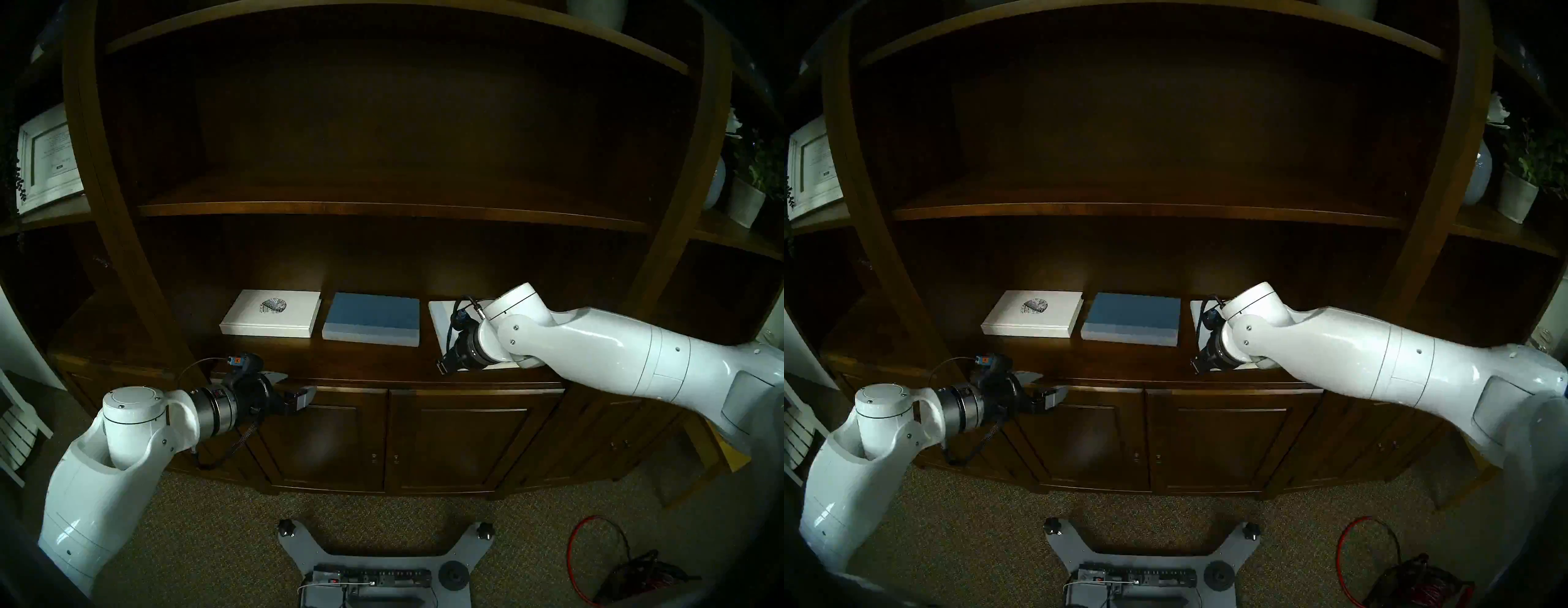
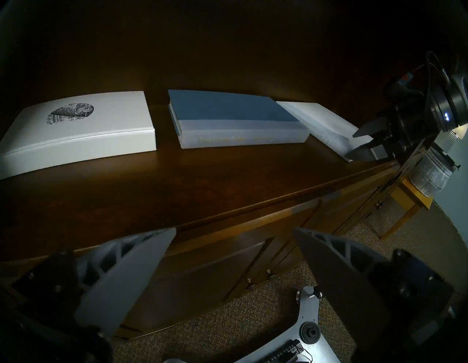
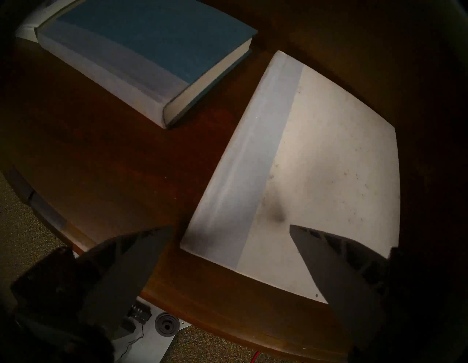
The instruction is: Close the books and align them horizontally on the shelf
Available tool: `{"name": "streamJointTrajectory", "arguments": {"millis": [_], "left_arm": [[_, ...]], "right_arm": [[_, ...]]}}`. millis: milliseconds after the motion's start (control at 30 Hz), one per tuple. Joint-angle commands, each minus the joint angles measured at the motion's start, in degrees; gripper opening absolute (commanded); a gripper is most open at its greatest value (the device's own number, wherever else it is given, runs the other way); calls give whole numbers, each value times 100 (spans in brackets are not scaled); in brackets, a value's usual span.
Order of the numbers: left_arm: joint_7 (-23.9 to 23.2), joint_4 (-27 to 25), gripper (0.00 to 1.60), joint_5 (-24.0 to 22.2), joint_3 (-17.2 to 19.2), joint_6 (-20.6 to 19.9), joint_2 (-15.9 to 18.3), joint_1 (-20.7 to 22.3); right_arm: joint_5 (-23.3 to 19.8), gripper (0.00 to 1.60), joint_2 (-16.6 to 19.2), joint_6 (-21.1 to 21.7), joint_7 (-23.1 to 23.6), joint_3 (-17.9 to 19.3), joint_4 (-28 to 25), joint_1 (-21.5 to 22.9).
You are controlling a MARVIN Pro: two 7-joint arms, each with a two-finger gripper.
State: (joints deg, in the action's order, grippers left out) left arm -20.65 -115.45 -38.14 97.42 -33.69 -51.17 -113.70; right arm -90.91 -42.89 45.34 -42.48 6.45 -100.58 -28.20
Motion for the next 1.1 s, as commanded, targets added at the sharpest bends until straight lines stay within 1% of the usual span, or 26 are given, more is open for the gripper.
{"name": "streamJointTrajectory", "arguments": {"millis": [0,33,67,100,133,200,267,333,367,433,467,533,567,600,633,800,833,867,1000,1033,1067], "left_arm": [[12,-134,160,3,72,81,-5,101],[12,-134,160,3,72,81,-5,101],[11,-134,160,3,71,81,-5,102],[11,-134,160,2,71,81,-5,102],[11,-134,160,3,71,81,-5,102],[11,-133,160,2,71,80,-4,102],[11,-133,160,2,71,80,-5,102],[11,-133,160,2,71,80,-4,102],[11,-133,160,2,71,80,-5,102],[11,-133,160,2,71,80,-4,102],[11,-133,160,2,71,80,-4,102],[11,-133,160,2,71,79,-4,102],[10,-132,160,2,71,78,-4,103],[10,-132,160,1,70,77,-3,103],[10,-131,160,1,70,77,-3,103],[9,-130,160,1,70,75,-2,104],[9,-130,160,0,69,74,-2,104],[8,-129,160,0,69,74,-2,104],[7,-127,160,-1,68,70,0,106],[7,-126,160,-1,67,69,0,106],[6,-126,160,-1,67,68,1,106]], "right_arm": [[302,160,-355,158,-664,-93,6,206],[306,160,-390,174,-753,-114,12,206],[293,160,-438,208,-957,-135,1,204],[366,160,-439,222,-855,-161,15,225],[262,160,-477,262,-1168,-149,-12,207],[330,160,-460,329,-1204,-188,4,238],[283,160,-463,364,-1430,-196,24,217],[314,160,-457,398,-1539,-229,48,211],[238,160,-474,422,-1793,-232,52,180],[312,160,-452,431,-1710,-261,63,195],[264,160,-462,441,-1862,-258,57,178],[258,160,-441,459,-1916,-267,43,179],[310,160,-426,477,-1870,-288,46,195],[285,160,-427,483,-1946,-284,39,188],[320,160,-401,493,-1867,-293,36,203],[345,160,-342,558,-1848,-294,-21,229],[402,160,-319,582,-1764,-312,-15,250],[383,160,-314,597,-1831,-310,-20,245],[511,160,-234,680,-1769,-378,26,261],[556,160,-203,688,-1688,-391,37,269],[565,160,-190,698,-1715,-396,37,265]]}}
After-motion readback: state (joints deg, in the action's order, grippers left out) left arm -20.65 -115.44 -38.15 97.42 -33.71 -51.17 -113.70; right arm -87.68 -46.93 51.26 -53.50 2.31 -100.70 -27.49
